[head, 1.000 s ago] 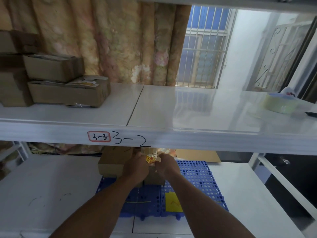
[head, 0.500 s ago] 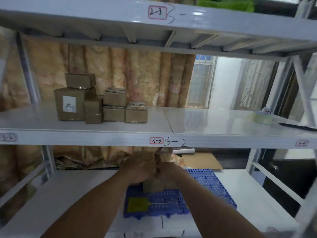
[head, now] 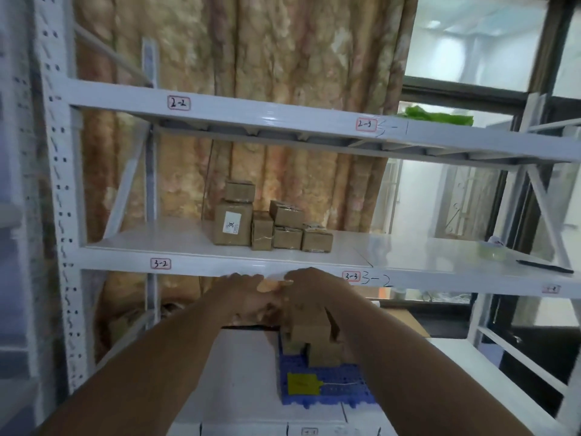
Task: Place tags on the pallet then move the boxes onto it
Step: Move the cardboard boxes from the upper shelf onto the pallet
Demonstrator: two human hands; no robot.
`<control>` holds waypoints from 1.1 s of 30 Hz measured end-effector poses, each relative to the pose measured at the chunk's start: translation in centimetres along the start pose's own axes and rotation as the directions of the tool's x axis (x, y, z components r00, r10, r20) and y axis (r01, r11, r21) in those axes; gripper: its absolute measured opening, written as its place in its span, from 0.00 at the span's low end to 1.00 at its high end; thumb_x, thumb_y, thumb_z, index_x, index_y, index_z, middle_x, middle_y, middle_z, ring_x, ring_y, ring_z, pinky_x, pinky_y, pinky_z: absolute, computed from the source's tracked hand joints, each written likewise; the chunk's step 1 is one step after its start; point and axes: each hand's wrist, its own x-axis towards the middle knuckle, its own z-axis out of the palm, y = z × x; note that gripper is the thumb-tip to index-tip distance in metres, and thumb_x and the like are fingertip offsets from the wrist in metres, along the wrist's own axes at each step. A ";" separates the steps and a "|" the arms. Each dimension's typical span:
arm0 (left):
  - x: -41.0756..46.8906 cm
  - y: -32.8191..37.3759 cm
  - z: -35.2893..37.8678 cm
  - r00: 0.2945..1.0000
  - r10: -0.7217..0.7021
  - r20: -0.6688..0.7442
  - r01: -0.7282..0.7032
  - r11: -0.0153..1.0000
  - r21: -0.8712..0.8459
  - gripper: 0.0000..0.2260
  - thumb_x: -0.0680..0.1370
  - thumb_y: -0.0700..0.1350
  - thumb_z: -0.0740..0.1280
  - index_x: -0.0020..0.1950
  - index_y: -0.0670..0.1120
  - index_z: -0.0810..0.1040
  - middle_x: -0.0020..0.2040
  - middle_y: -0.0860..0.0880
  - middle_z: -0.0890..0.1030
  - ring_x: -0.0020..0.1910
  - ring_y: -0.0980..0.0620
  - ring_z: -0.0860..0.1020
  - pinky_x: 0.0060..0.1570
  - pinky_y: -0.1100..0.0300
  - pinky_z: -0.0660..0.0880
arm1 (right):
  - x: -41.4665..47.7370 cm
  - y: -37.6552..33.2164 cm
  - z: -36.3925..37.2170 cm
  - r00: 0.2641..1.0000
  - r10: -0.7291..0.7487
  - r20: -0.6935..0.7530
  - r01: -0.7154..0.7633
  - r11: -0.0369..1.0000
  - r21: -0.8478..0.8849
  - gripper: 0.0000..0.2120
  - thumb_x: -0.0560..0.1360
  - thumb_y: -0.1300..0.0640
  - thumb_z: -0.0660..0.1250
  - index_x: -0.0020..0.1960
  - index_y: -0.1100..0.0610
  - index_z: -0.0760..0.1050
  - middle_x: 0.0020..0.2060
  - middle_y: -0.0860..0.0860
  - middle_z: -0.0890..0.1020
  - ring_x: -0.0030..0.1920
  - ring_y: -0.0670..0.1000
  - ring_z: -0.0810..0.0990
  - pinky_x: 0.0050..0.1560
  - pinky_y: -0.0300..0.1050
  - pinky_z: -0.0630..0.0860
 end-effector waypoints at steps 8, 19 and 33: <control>-2.7 -1.1 -8.0 0.981 0.003 -0.195 0.023 0.991 0.132 0.45 0.65 0.83 0.45 0.74 0.61 0.66 0.76 0.53 0.69 0.72 0.46 0.70 0.70 0.45 0.66 | 0.4 -3.6 -3.9 0.978 -0.089 -0.189 0.087 0.996 -0.018 0.33 0.77 0.29 0.53 0.78 0.44 0.62 0.77 0.51 0.66 0.75 0.59 0.66 0.73 0.60 0.65; -0.1 -2.5 -13.0 0.958 0.064 -0.281 0.036 0.942 0.334 0.40 0.69 0.80 0.48 0.76 0.62 0.62 0.77 0.53 0.67 0.74 0.46 0.67 0.74 0.41 0.56 | 3.1 -5.8 -6.2 0.952 -0.102 -0.289 0.085 0.994 -0.069 0.38 0.78 0.28 0.44 0.81 0.47 0.53 0.82 0.51 0.49 0.81 0.60 0.47 0.78 0.62 0.46; 11.8 -8.7 -18.0 0.948 0.112 -0.299 -0.031 0.964 0.263 0.34 0.72 0.74 0.48 0.74 0.61 0.65 0.76 0.50 0.69 0.73 0.42 0.68 0.71 0.38 0.61 | 14.8 -10.8 -8.6 0.918 -0.013 -0.396 0.005 1.000 -0.019 0.39 0.77 0.26 0.43 0.82 0.45 0.51 0.82 0.50 0.50 0.81 0.57 0.49 0.78 0.60 0.47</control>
